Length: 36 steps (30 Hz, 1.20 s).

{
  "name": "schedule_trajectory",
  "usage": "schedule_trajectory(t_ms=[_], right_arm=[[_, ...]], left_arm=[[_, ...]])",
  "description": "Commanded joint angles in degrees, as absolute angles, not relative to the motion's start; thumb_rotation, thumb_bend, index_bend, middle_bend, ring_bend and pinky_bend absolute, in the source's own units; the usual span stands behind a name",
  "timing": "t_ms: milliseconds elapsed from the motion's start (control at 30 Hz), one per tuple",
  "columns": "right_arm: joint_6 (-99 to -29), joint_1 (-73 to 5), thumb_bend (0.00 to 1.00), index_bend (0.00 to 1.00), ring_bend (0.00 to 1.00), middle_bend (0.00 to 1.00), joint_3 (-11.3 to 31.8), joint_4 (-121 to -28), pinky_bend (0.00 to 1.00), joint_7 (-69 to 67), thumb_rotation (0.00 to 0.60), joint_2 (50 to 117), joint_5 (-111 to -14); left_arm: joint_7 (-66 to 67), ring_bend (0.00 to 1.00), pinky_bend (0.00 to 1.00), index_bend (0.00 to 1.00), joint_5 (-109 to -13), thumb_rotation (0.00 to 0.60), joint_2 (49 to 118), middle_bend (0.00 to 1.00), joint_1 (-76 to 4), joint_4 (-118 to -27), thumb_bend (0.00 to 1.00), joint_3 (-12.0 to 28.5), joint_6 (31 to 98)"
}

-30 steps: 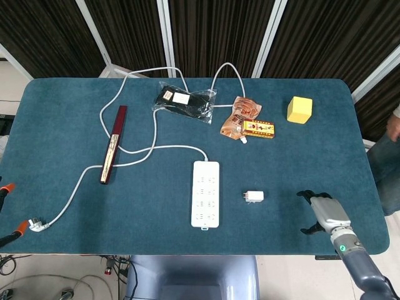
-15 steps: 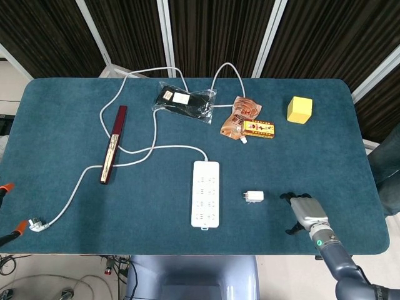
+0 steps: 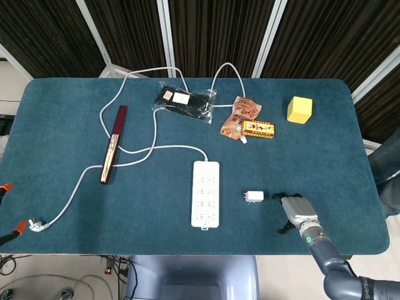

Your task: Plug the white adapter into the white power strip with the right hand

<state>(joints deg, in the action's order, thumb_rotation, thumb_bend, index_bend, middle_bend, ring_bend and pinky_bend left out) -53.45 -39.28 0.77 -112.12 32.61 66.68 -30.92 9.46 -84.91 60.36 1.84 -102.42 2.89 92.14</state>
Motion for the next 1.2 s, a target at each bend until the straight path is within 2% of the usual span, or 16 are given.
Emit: schedule_trajectory(t_ms=[33,1200], right_arm=[[-53.6,-39.86,0.22,0.19,0.23,0.17,0.42,-112.2,0.14,32.77,0.6,67.12,-30.53],[-55.33,-45.51,0.22,0.19,0.23,0.17,-0.48,-115.0,0.14,32.38,0.6,68.21,-28.35]], left_arm=[[9.48,0.0,0.08,0.16,-84.83,0.6,60.36,0.0,1.81,-102.42,0.19,2.92,92.1],[9.07,0.0,0.08,0.16,-84.42,0.6,60.17,0.0,1.73,-102.33,0.19,3.02,91.98]])
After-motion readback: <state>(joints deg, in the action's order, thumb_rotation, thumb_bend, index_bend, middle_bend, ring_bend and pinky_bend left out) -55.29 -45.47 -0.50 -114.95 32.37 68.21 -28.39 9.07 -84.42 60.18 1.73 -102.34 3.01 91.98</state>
